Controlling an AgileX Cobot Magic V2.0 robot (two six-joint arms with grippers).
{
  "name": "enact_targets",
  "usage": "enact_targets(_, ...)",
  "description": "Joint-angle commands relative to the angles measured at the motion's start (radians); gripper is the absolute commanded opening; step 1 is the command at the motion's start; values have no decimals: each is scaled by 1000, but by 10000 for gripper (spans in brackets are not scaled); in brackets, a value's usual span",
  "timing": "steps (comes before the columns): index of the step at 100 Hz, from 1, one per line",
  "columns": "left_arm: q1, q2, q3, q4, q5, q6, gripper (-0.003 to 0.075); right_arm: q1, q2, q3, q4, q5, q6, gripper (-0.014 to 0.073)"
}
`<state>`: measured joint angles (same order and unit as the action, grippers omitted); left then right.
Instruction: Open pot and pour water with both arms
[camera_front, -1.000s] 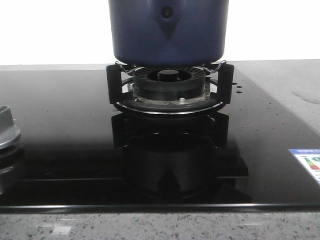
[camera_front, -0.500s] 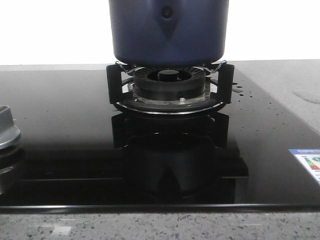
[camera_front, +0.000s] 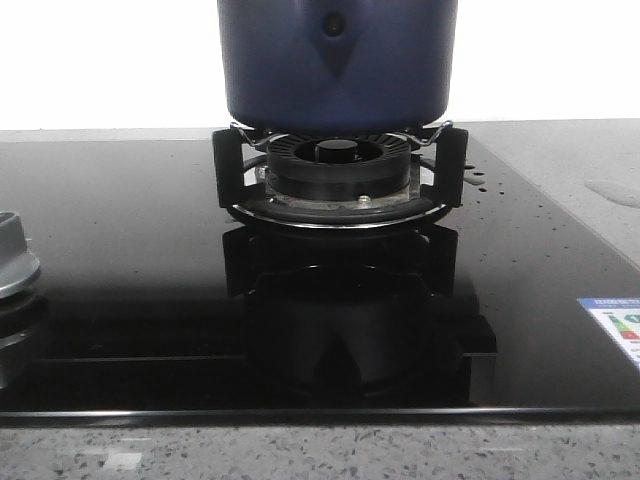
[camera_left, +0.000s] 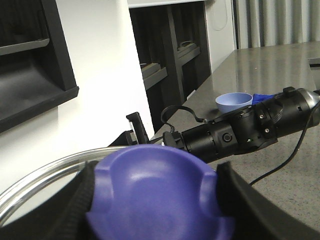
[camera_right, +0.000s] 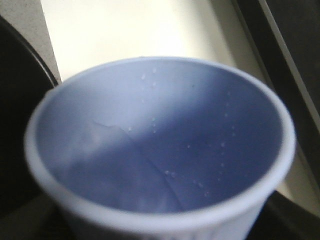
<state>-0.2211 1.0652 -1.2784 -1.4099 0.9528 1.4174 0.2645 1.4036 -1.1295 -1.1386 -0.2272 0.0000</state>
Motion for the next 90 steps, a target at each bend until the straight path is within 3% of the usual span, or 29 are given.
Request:
enact_targets(1,2,-22,-30,-96,-26,-10,284,-1,-29,-42,34,-53,-6,253)
enact_targets(61,2,-22,-30,-96,-26,-10,284,-1,30,-111,-95,-38,-45,217)
enact_targets(90,2,-22,-30,-96,-26,-10,284,1,52,-149,-321,14,-47,217)
